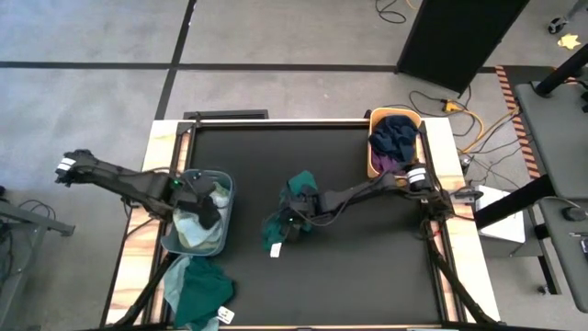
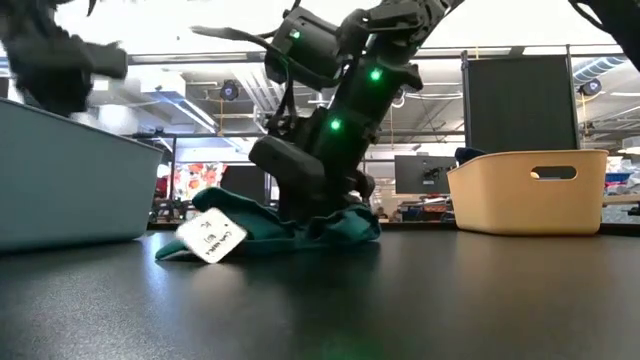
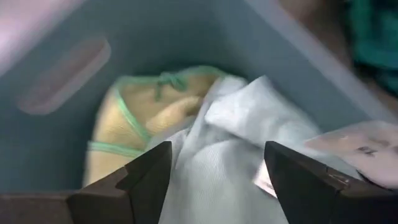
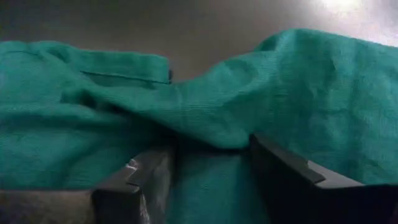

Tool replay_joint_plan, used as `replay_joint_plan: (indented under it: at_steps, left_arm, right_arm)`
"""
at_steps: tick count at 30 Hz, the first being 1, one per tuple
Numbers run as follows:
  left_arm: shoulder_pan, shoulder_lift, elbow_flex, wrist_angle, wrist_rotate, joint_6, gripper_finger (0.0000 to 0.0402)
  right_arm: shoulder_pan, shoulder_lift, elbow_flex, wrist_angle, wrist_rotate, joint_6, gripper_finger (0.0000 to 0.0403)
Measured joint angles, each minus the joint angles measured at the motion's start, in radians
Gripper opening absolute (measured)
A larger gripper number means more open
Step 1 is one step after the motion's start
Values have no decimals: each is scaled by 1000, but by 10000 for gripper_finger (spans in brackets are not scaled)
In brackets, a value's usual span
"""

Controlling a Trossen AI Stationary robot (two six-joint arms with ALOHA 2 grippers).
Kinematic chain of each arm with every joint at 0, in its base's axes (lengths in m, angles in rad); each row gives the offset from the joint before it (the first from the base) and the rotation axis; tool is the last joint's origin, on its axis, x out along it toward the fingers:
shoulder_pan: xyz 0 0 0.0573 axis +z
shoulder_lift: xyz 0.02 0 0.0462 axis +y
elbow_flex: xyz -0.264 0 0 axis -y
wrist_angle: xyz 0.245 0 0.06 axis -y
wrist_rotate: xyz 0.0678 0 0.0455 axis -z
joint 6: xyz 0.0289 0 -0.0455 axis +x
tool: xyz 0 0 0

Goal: Sort towels by color in basket
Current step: Put the top light blue towel into the blue bin, then put the right green towel into the orange bin

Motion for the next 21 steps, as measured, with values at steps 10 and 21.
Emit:
replay_joint_plan:
  at_steps: [10, 21]
  left_arm:
    - [0, -26, 379, -198, -120, 80, 242]
    - [0, -63, 494, 46, -234, 221, 242]
  right_arm:
    - [2, 34, 2, -46, 11, -8, 27]
    - [7, -385, -2, -524, 413, -11, 14]
